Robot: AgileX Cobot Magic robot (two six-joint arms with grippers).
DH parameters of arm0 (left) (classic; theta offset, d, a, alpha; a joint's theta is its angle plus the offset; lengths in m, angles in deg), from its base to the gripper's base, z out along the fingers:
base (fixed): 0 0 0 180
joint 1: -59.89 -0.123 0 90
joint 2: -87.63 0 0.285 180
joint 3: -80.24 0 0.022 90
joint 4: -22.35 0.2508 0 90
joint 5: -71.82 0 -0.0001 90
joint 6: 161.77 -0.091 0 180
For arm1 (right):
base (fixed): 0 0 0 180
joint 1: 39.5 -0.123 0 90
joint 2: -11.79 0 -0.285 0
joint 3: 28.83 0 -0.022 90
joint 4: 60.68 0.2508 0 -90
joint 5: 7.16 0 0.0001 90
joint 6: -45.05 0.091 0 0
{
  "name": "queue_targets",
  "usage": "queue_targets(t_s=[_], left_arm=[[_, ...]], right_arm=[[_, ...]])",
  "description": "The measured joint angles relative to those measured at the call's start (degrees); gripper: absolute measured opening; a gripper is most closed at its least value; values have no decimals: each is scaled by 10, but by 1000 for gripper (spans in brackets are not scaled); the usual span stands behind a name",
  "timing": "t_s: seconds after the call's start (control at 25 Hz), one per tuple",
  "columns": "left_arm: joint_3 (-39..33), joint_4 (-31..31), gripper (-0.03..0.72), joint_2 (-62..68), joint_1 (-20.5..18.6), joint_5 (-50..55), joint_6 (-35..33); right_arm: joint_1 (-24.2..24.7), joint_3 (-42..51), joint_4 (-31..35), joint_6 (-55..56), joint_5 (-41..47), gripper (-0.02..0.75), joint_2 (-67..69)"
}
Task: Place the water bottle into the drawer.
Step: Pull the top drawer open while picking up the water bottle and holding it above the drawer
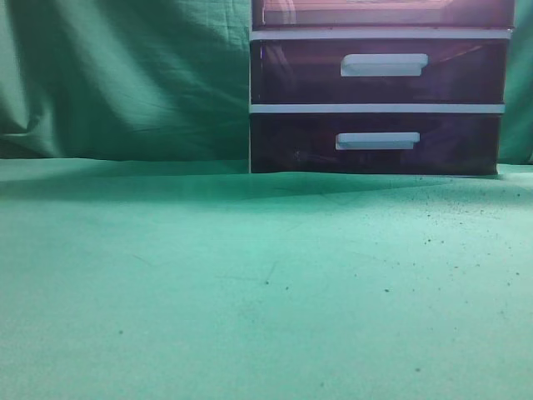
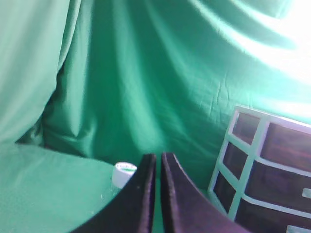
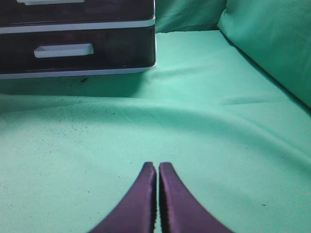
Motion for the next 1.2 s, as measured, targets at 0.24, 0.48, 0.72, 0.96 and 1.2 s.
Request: queue_targets(t_s=[0.24,0.48,0.72,0.96,1.2], left_arm=[[48,53,0,17,0,78,58],[176,52,0,146,0,240,103],[195,106,0,254,0,270,76],[240,161,321,393,0,274,63],[288,171,635,541,0,272,62]], right_arm=[[0,0,0,0,0,0,0],[0,0,0,0,0,0,0],[0,0,0,0,0,0,0],[0,0,0,0,0,0,0],[0,0,0,0,0,0,0]])
